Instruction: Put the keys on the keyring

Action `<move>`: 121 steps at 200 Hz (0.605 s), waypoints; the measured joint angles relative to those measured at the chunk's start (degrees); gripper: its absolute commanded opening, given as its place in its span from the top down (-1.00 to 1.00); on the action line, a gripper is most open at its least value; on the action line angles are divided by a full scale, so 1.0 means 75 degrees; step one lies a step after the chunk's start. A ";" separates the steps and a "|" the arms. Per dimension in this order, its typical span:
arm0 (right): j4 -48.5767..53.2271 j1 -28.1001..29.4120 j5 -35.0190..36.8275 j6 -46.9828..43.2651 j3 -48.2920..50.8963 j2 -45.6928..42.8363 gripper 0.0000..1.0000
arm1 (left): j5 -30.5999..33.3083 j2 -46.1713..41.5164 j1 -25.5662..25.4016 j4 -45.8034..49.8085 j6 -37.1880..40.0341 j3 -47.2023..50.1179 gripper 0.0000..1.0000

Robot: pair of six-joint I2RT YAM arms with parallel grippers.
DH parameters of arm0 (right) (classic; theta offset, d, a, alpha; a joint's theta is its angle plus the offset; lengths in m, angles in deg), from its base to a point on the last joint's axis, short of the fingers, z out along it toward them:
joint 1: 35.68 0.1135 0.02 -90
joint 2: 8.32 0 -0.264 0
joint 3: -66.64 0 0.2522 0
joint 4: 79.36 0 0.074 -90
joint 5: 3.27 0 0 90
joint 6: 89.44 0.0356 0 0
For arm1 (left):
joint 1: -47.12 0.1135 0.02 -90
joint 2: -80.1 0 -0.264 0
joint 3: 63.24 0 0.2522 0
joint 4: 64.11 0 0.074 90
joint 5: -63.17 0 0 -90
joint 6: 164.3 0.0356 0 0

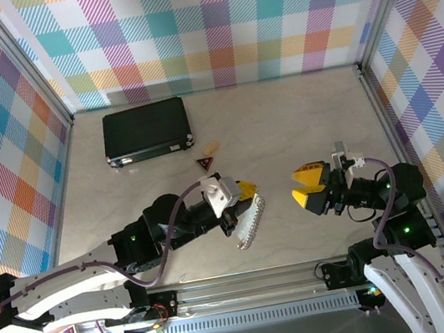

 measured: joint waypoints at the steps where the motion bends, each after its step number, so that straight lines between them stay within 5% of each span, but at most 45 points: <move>1: -0.0020 0.0015 -0.0009 0.0015 -0.0003 0.0000 -0.02 | -0.0009 -0.0009 0.0000 -0.0017 0.0000 0.0009 1.00; 74: -0.0711 0.0813 -0.0050 -0.0035 -0.0035 0.0038 0.29 | -0.1233 -0.0277 0.0000 -0.1716 -0.0411 0.0595 1.00; 121: -0.1000 0.1483 0.0050 -0.0061 -0.0055 0.0166 0.30 | -0.1818 -0.0245 -0.0006 -0.2597 -0.0810 0.0866 1.00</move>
